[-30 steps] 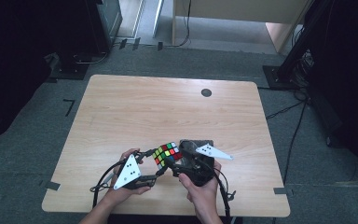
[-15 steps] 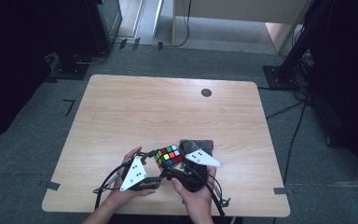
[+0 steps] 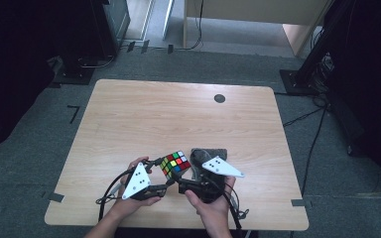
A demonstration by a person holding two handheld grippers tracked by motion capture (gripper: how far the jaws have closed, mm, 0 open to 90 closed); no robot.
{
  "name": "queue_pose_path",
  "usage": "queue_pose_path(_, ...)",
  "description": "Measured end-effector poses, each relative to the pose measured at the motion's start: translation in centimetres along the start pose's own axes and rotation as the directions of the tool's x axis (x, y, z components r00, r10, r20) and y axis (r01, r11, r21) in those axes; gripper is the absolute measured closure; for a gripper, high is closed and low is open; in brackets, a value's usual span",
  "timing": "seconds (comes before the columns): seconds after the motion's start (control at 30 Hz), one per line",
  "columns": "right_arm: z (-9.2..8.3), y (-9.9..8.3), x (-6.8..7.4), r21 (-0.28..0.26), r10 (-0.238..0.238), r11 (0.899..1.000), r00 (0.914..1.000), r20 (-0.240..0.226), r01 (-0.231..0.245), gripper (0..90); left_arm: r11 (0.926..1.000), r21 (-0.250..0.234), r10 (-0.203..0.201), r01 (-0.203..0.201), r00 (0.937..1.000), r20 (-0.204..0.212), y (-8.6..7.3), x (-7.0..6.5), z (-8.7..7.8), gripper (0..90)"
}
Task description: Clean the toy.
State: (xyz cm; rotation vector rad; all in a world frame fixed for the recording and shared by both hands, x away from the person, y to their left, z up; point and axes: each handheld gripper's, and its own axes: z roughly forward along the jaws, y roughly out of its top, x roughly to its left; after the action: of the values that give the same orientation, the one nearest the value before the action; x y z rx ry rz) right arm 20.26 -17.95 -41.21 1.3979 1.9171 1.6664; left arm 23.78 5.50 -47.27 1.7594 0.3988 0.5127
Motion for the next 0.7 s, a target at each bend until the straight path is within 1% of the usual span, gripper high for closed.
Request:
queue_pose_path(0.03,-0.5,0.3,-0.2,-0.025,0.009,1.000,1.0000,-0.001,-0.009,15.1,0.9999,-0.004,-0.012,0.012,0.9999,-0.008,0.0,0.3,-0.2,34.5)
queue_pose_path(0.07,-0.9,0.6,-0.6,-0.051,0.010,0.999,0.9999,0.009,-0.009,15.1,0.9998,-0.005,-0.019,0.019,0.9998,-0.011,0.0,0.6,-0.3,34.5)
queue_pose_path(0.1,-1.2,0.8,-0.9,-0.066,0.008,0.998,0.9997,0.025,-0.006,15.2,0.9996,-0.006,-0.027,0.027,0.9995,-0.014,-0.1,0.9,-0.5,34.5)
queue_pose_path(0.13,-1.5,1.0,-1.4,-0.081,-0.009,0.997,0.9980,0.063,0.014,15.8,0.9990,-0.014,-0.042,0.042,0.9989,-0.022,-0.1,1.2,-0.7,34.5)
queue_pose_path(0.17,-1.7,1.1,-2.1,-0.083,-0.041,0.995,0.9907,0.130,0.052,17.3,0.9983,-0.021,-0.055,0.055,0.9982,-0.022,0.0,1.5,-0.9,34.5)
queue_pose_path(0.23,-1.7,0.9,-3.4,-0.068,-0.081,0.993,0.9695,0.231,0.099,18.8,0.9966,-0.031,-0.078,0.077,0.9968,-0.019,0.0,1.9,-1.2,34.4)
queue_pose_path(0.3,-1.5,0.5,-4.9,-0.040,-0.110,0.991,0.9491,0.295,0.127,20.2,0.9951,-0.040,-0.091,0.090,0.9957,-0.016,0.1,2.3,-1.5,34.5)
queue_pose_path(0.33,-1.3,0.3,-5.6,-0.019,-0.119,0.991,0.9421,0.314,0.131,20.4,0.9944,-0.045,-0.097,0.096,0.9952,-0.015,0.1,2.3,-1.5,34.5)
queue_pose_path(0.37,-1.0,0.1,-6.2,0.007,-0.134,0.990,0.9349,0.328,0.140,21.1,0.9940,-0.046,-0.100,0.100,0.9949,-0.011,0.1,2.4,-1.6,34.5)
queue_pose_path(0.4,-0.7,-0.3,-6.8,0.034,-0.151,0.988,0.9298,0.336,0.148,23.6,0.9937,-0.046,-0.103,0.102,0.9946,-0.009,0.1,2.5,-1.7,34.4)
queue_pose_path(0.43,-0.4,-0.6,-7.4,0.065,-0.172,0.985,0.9278,0.331,0.160,25.0,0.9933,-0.046,-0.107,0.106,0.9942,-0.010,0.1,2.6,-1.7,34.5)
queue_pose_path(0.47,0.1,-1.1,-7.9,0.104,-0.198,0.980,0.9214,0.335,0.172,25.0,0.9927,-0.046,-0.112,0.111,0.9937,-0.008,0.1,2.6,-1.7,34.5)
queue_pose_path(0.5,0.5,-1.5,-8.3,0.141,-0.211,0.975,0.9148,0.345,0.171,25.8,0.9925,-0.045,-0.114,0.114,0.9934,-0.007,0.1,2.6,-1.7,34.5)
queue_pose_path(0.53,0.9,-1.9,-8.7,0.167,-0.215,0.972,0.9132,0.346,0.166,26.4,0.9928,-0.043,-0.112,0.111,0.9937,-0.008,0.1,2.6,-1.6,34.5)
queue_pose_path(0.6,1.6,-2.6,-9.3,0.208,-0.211,0.967,0.9184,0.335,0.147,26.2,0.9932,-0.037,-0.110,0.110,0.9939,-0.007,0.1,2.5,-1.6,34.4)
queue_pose_path(0.67,2.1,-3.1,-9.6,0.240,-0.223,0.960,0.9121,0.344,0.144,27.0,0.9933,-0.033,-0.111,0.110,0.9938,-0.007,0.0,2.5,-1.5,34.4)
queue_pose_path(0.7,2.3,-3.3,-9.8,0.253,-0.221,0.958,0.9132,0.343,0.136,27.2,0.9933,-0.032,-0.111,0.111,0.9938,-0.006,0.0,2.5,-1.5,34.4)
